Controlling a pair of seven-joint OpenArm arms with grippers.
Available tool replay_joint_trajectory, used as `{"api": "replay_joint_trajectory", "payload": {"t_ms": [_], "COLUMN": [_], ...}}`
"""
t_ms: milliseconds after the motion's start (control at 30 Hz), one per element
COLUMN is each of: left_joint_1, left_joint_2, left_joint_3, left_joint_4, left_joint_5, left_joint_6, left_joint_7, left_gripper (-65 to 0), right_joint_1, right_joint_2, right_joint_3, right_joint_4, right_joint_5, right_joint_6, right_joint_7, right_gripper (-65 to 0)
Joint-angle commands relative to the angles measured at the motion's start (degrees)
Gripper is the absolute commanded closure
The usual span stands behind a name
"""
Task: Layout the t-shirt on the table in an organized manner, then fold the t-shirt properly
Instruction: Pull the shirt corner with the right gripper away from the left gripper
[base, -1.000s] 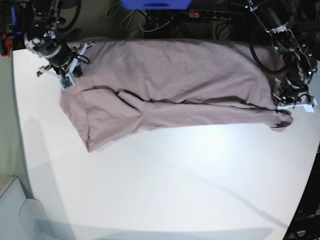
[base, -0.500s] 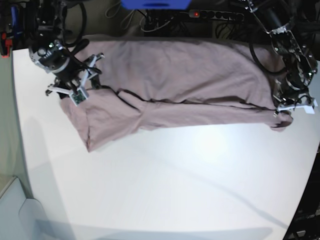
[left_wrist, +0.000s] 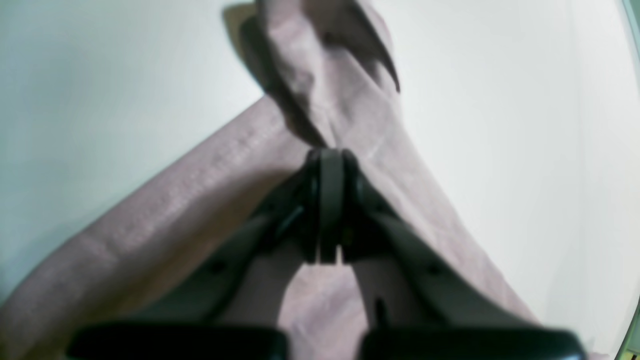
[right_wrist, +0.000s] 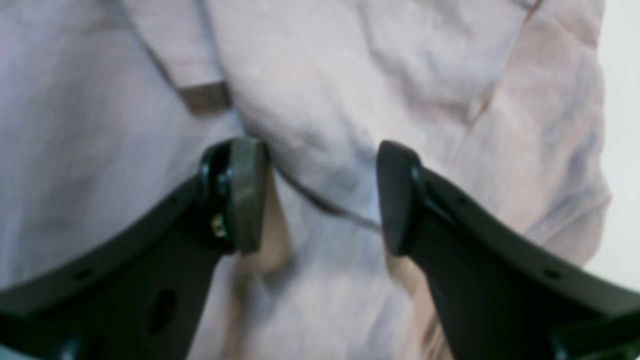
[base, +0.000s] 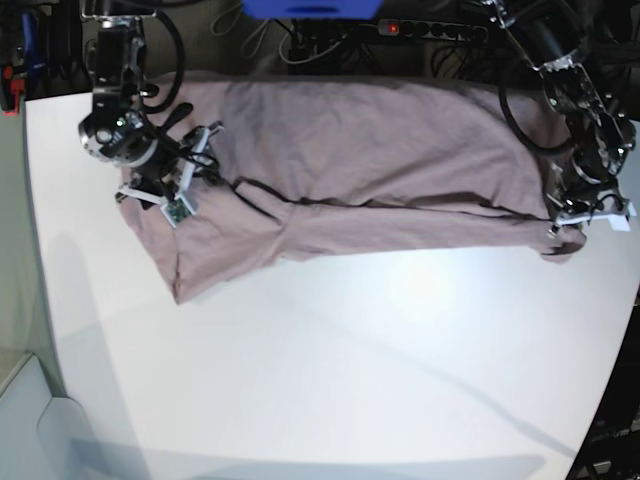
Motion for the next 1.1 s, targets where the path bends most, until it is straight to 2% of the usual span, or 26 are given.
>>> {"api": "replay_joint_trajectory", "payload": {"t_ms": [0,67,100,167,233,300,467,700,767,967,1067], "left_joint_1": [-0.9,-0.9,-0.9,-0.9,-0.9,-0.9,-0.9,-0.9,-0.9,-0.8,-0.6], "left_joint_2": [-0.9,-0.9,-0.9,-0.9,-0.9,-0.9,-0.9,-0.9,-0.9,-0.3,0.2], "left_joint_3": [-0.1,-0.1,-0.1,-0.1,-0.1,-0.1,-0.1,-0.1,-0.1,-0.1,-0.1], "left_joint_4": [0.8,0.8,0.8,0.8,0.8,0.8,0.8,1.0,1.0,1.4,1.5], "left_joint_5": [-0.6,-0.6,-0.6,-0.6,-0.6,-0.6,-0.6,-0.6,-0.6,-0.6,-0.6], "left_joint_6": [0.3,0.3,0.3,0.3,0.3,0.3,0.3,0.3,0.3,0.3,0.3], "left_joint_7": [-0.6,-0.7,-0.7,-0.8,-0.8,-0.7,-0.5,-0.4,-0.4,-0.4,-0.4], "left_gripper": [0.0,0.0,0.0,0.0,0.0,0.0,0.0,0.0,0.0,0.0,0.0], "right_joint_1": [0.6,0.6,0.6,1.4,2.2,2.8,7.5,20.4,24.8,36.9,43.1], "right_joint_2": [0.3,0.3,0.3,0.3,0.3,0.4,1.4,1.4,1.3,1.3,1.3], "right_joint_3": [0.2,0.2,-0.1,-0.6,-0.6,-0.5,-0.5,-0.6,-2.5,-7.4,-9.5], "right_joint_4": [0.6,0.6,0.6,0.6,0.6,0.8,1.0,0.3,-1.9,-19.5,-31.8], "right_joint_5": [0.8,0.8,0.8,0.8,0.8,0.8,0.8,0.8,0.8,0.8,0.8], "right_joint_6": [-0.2,-0.2,-0.2,-0.2,-0.2,-0.2,-0.2,-0.2,-0.2,-0.2,-0.2], "right_joint_7": [1.4,1.4,1.4,1.4,1.4,1.4,1.4,0.8,0.8,1.4,4.5], "right_gripper": [-35.6,-33.7,-30.6,-20.7,-7.7,0.0,0.0,0.0,0.0,0.0,0.0]}}
